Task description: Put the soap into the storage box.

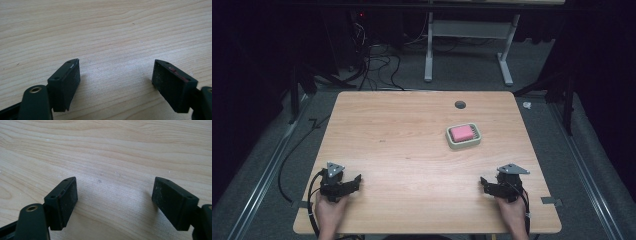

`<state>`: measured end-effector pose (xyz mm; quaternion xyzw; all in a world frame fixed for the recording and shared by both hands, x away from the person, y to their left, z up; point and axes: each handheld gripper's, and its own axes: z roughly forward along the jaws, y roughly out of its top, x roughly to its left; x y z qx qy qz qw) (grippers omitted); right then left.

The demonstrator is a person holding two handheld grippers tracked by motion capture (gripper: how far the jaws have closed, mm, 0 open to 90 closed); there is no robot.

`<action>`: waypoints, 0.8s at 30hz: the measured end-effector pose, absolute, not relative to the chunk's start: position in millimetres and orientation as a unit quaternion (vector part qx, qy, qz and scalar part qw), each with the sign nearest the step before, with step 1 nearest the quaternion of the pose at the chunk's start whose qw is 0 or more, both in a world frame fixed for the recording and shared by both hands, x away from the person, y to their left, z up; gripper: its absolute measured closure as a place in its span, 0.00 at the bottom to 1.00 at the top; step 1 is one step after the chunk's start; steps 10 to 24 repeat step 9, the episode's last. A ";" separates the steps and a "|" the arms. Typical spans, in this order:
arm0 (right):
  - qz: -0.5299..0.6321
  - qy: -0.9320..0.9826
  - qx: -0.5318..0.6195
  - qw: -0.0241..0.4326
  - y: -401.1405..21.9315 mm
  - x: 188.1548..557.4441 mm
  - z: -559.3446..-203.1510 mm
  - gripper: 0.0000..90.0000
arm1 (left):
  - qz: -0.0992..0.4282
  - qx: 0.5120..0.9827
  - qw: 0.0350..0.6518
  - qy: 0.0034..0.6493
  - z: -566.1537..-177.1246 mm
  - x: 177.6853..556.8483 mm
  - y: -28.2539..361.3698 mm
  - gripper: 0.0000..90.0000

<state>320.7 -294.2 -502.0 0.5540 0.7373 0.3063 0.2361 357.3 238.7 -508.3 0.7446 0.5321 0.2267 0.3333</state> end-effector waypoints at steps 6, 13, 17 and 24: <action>0.307 0.738 0.553 0.235 -294.4 320.8 -502.0 0.23 | 0.227 0.744 0.334 0.532 -508.4 357.3 238.6 0.26; 0.307 0.738 0.553 0.235 -294.5 320.8 -502.0 0.23 | 0.227 0.744 0.334 0.532 -508.4 357.3 238.6 0.26; 0.307 0.738 0.553 0.235 -294.5 320.8 -502.0 0.23 | 0.227 0.744 0.334 0.532 -508.4 357.3 238.6 0.26; 0.307 0.738 0.553 0.235 -294.5 320.8 -502.0 0.23 | 0.227 0.744 0.334 0.532 -508.4 357.3 238.6 0.26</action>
